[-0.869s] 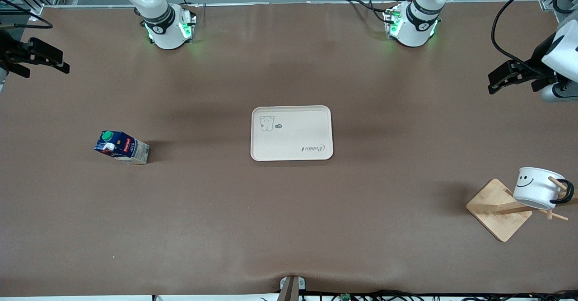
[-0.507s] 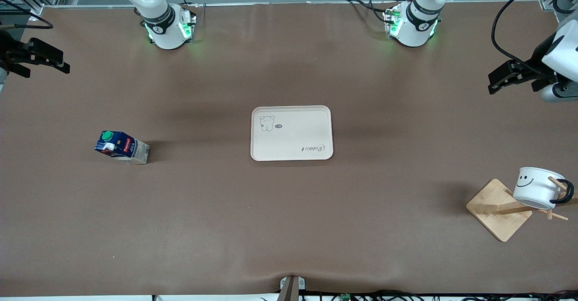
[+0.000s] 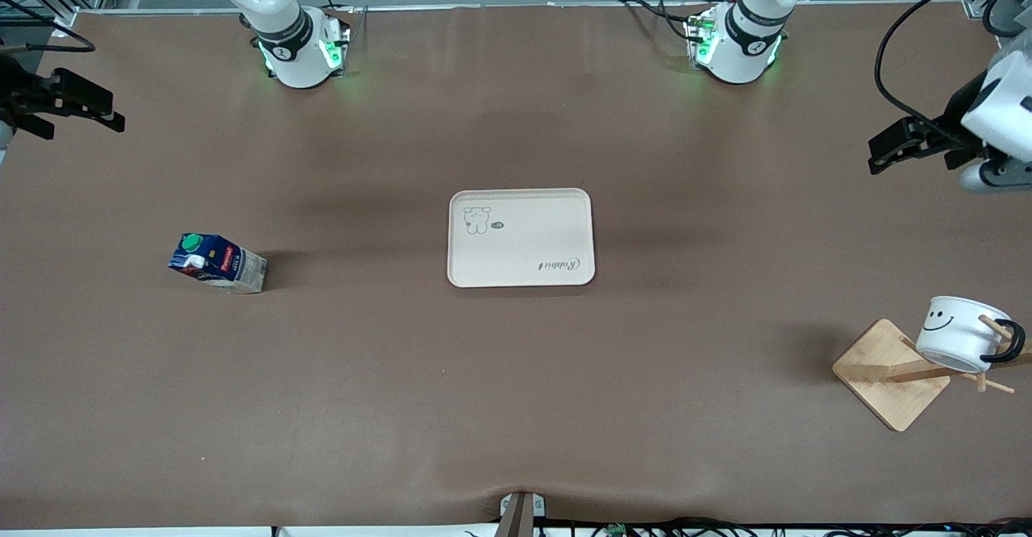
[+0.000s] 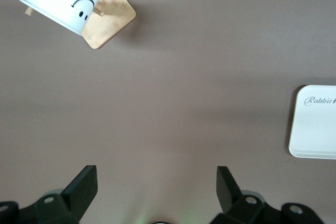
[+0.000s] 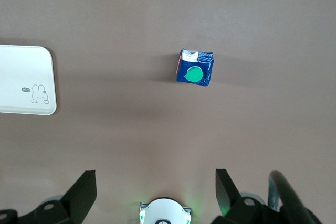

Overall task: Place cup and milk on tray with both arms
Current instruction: 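Move the left gripper toward the white mug on the wooden stand, then grasp the white mug rim with the left gripper while the right gripper approaches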

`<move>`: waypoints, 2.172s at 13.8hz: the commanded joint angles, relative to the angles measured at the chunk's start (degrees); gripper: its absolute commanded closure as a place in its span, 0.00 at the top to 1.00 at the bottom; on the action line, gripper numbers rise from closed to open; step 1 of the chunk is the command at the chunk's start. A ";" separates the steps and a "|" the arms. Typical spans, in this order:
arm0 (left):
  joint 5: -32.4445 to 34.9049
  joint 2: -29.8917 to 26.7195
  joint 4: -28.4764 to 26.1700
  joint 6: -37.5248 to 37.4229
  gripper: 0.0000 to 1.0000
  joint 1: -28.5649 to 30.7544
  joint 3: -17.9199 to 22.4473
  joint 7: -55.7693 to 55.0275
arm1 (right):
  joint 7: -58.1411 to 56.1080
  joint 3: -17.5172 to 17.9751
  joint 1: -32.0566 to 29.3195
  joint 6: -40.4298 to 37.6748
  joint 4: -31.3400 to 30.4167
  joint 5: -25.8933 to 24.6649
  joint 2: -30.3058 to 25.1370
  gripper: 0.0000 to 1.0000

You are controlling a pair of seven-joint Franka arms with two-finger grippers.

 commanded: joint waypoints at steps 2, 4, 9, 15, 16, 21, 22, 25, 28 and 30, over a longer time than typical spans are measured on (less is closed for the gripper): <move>-0.46 1.88 0.66 0.33 1.00 0.58 0.21 0.07 | 0.35 0.71 -0.87 0.46 -0.59 -0.27 -0.57 1.00; -0.29 2.49 0.75 0.33 1.00 1.80 0.21 0.25 | 0.35 0.71 -0.95 0.46 -0.59 -0.27 -0.57 1.00; 8.75 6.36 4.53 2.51 1.00 1.54 -0.41 2.53 | 0.35 0.71 -0.95 0.55 -0.59 -0.27 -0.49 1.00; 0.62 6.98 0.86 14.18 1.00 8.37 -0.06 3.68 | 0.35 0.71 -0.95 0.81 -0.67 -0.27 -0.40 1.00; -2.02 6.89 -0.38 16.39 1.00 9.71 -0.06 3.68 | 0.26 0.71 -0.95 0.90 -0.59 -0.27 -0.40 1.00; -6.42 6.63 -8.72 28.69 1.00 14.63 -0.06 2.71 | 0.26 0.71 -0.95 1.25 -0.59 -0.27 -0.22 1.00; -8.62 6.54 -10.66 31.68 1.00 15.60 -0.06 2.71 | 0.26 0.71 -0.95 1.25 -0.59 -0.27 -0.22 1.00; -15.56 6.89 -17.25 41.87 1.00 16.84 -0.06 2.63 | 0.26 0.71 -0.95 1.25 -0.50 -0.35 -0.13 1.00; -16.20 9.17 -20.26 51.63 1.00 16.31 -0.41 2.71 | 0.26 0.71 -1.04 1.34 -0.41 -0.35 -0.13 1.00; -16.20 10.75 -20.26 54.02 1.00 16.22 -0.50 2.98 | 0.26 0.71 -1.13 1.25 -0.41 -0.35 -0.05 1.00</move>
